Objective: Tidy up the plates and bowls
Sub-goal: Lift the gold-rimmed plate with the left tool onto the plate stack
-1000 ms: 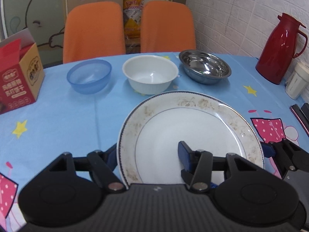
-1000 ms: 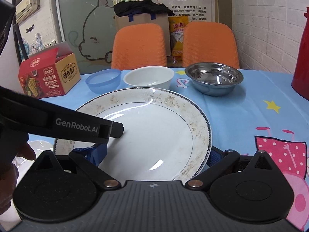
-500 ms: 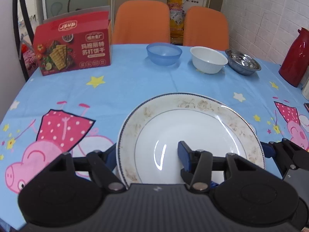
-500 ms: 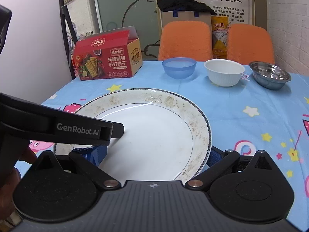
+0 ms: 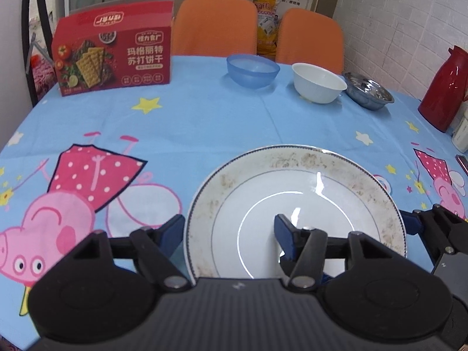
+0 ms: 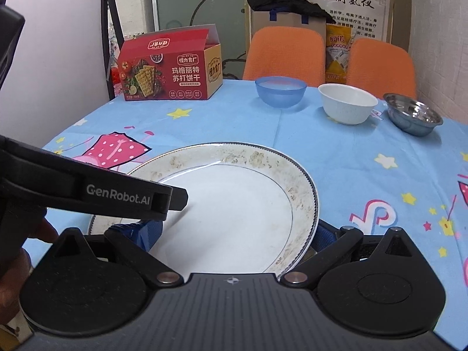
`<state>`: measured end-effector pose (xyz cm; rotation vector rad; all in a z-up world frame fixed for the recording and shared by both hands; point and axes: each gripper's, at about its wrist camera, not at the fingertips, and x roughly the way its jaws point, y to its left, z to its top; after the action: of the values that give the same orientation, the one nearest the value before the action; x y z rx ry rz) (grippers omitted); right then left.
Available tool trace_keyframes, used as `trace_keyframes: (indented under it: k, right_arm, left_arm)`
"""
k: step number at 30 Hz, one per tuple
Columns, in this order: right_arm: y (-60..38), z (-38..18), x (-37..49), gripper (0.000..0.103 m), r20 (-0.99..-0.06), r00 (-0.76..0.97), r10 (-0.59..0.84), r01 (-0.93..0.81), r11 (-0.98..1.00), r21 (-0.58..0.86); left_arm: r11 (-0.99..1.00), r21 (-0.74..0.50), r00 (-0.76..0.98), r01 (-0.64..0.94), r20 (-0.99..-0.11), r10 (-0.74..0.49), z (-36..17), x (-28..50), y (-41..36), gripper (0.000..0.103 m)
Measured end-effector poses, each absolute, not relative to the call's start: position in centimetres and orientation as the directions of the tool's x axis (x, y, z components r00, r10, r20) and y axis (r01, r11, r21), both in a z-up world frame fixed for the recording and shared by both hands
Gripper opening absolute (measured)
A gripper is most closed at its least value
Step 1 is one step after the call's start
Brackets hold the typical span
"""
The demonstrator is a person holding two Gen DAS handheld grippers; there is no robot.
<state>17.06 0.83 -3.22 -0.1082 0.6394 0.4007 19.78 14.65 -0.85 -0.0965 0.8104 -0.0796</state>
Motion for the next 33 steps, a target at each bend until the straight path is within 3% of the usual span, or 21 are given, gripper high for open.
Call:
trace_keyframes:
  k: [4, 14, 19, 23, 33]
  right_arm:
    - [1.3, -3.4, 17.0, 0.09, -0.609, 0.734, 0.301, -0.422, 0.904, -0.062]
    - [-0.3, -2.8, 17.2, 0.088, -0.6, 0.707, 0.374, -0.414, 0.907, 0.077]
    - [0.7, -2.8, 16.1, 0.088, -0.6, 0.737, 0.312, -0.441, 0.894, -0.077]
    - [-1.0, -1.8, 16.2, 0.088, -0.553, 0.779, 0.294, -0.385, 0.921, -0.053]
    - [-3.3, -2.1, 17.2, 0.088, -0.578, 0.744, 0.334, -0.366, 0.928, 0.066]
  left_arm:
    - [0.993, -0.108, 0.702, 0.04, -0.704, -0.105, -0.2, 19.9, 14.5, 0.06]
    - [0.994, -0.102, 0.719, 0.044, -0.687, -0.102, 0.8, 20.2, 14.2, 0.064]
    - [0.994, -0.108, 0.72, 0.034, -0.686, -0.1, 0.9, 20.3, 14.3, 0.065]
    - [0.993, -0.109, 0.721, 0.033, -0.686, -0.099, 1.0, 20.3, 14.2, 0.065]
    - [0.994, -0.103, 0.721, 0.036, -0.686, -0.097, 1.1, 20.3, 13.5, 0.069]
